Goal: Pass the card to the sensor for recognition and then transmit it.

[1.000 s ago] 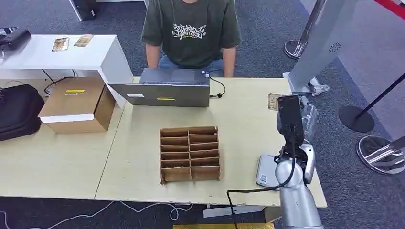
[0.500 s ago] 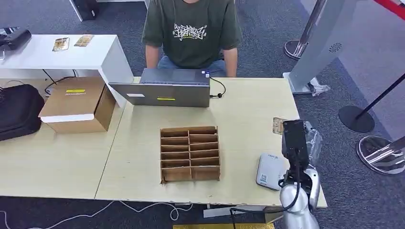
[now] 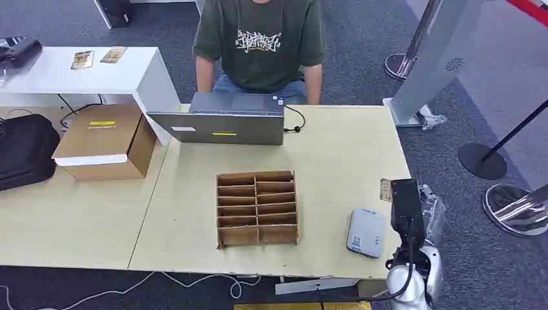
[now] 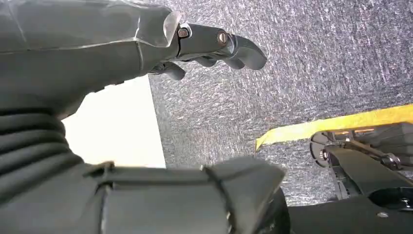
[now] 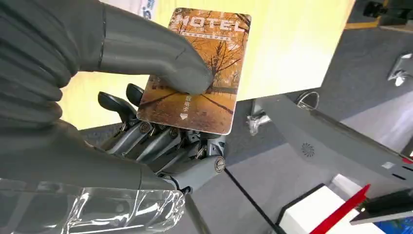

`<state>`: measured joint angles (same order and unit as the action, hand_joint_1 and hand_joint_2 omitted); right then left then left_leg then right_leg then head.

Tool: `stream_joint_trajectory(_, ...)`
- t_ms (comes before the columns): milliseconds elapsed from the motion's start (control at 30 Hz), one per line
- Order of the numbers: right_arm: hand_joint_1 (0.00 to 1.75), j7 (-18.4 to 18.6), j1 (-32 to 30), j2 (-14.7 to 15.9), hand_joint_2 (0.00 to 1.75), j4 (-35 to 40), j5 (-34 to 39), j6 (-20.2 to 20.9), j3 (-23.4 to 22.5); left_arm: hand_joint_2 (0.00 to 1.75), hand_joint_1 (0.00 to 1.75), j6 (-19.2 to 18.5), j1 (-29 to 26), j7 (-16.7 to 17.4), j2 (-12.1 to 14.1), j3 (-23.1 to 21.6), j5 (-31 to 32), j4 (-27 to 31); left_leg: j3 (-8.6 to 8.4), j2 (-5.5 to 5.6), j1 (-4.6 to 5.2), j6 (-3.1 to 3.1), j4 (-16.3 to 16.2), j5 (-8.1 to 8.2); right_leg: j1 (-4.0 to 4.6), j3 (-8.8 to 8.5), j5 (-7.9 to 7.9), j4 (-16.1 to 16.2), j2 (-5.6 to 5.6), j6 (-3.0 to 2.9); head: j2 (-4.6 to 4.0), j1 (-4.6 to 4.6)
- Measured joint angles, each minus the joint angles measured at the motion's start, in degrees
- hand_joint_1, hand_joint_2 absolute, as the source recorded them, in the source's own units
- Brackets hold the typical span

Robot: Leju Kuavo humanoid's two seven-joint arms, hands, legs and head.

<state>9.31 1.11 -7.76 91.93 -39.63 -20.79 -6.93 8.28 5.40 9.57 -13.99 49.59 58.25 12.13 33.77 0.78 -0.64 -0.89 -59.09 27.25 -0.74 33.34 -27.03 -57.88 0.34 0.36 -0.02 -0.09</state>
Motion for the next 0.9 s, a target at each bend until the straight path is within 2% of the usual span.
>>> stream_joint_trajectory(600,1.75,3.4,-3.9,-0.7,1.75,-0.7,-2.2,3.4,-0.6,1.75,0.00,0.1,-0.1,-0.2,0.3,0.0,-0.1,0.0,0.01,0.00,0.00,0.00,0.0,0.00,0.00,0.00,-0.01,0.0,0.00,0.00,0.02,0.00)
stream_joint_trajectory(900,1.75,4.9,-4.4,-1.0,1.75,-2.4,-2.0,5.3,0.7,1.75,0.00,0.0,0.0,-0.2,0.5,0.0,0.0,0.0,0.01,-0.01,0.00,0.00,0.0,0.00,0.00,-0.01,-0.01,0.0,0.00,0.00,0.00,0.00)
